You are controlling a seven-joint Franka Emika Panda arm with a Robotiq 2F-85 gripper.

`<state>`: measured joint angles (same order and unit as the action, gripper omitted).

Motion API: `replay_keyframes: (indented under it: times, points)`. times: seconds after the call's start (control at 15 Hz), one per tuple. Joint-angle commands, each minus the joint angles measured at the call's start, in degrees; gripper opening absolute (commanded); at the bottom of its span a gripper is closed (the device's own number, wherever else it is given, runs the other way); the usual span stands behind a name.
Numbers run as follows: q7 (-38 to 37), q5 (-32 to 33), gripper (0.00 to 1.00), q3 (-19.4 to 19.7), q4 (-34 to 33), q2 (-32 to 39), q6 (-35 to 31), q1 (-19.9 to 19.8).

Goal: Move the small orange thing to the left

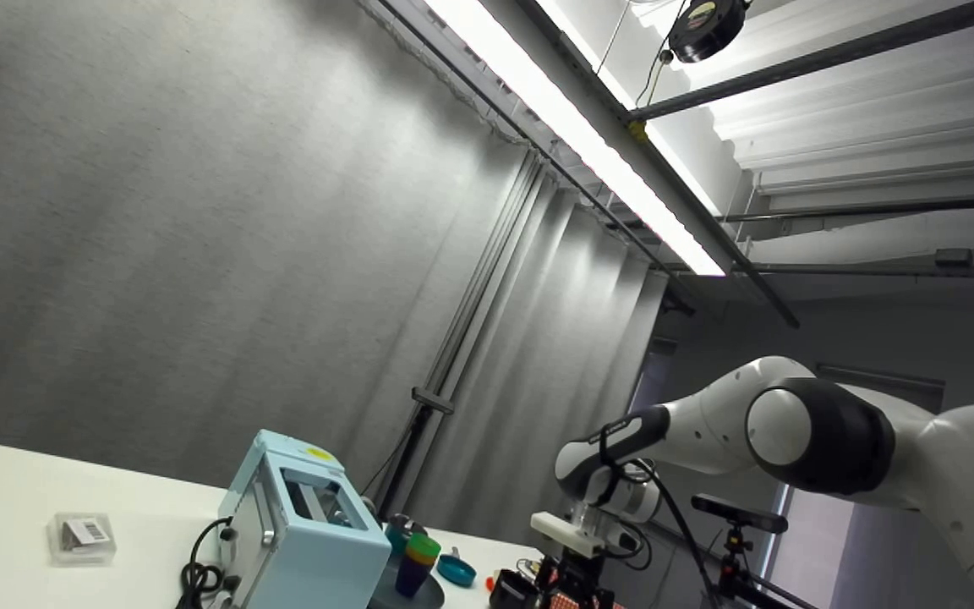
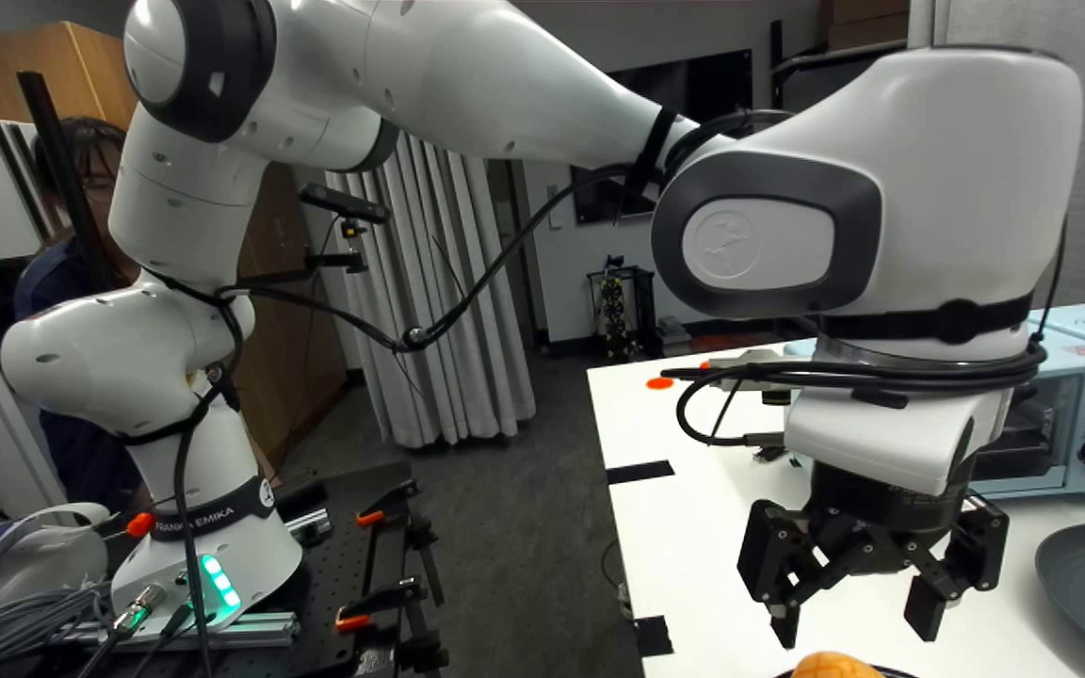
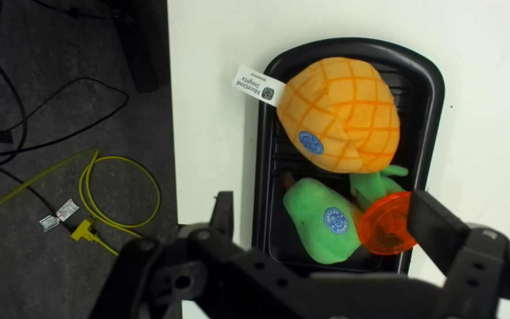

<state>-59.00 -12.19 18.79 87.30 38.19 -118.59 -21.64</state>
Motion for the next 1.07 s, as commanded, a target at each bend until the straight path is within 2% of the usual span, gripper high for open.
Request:
replay_keyframes:
  times: [0.0, 0.2, 0.6, 0.8, 1.0]
  points:
    - [0.0, 0.0, 1.0, 0.0, -0.4, 0.2, 0.2, -0.1]
    - [-1.3, -0.5, 1.0, -0.1, -0.5, 1.2, -0.9, 0.2]
    - [-10.4, -3.3, 1.0, -1.0, -1.6, 6.3, -4.7, 0.4]
    - [-14.4, -5.9, 1.0, -1.7, -1.0, 7.9, -9.9, -0.2]
    - [-15.9, -7.5, 1.0, -1.2, 1.1, 7.1, -19.4, -0.2]
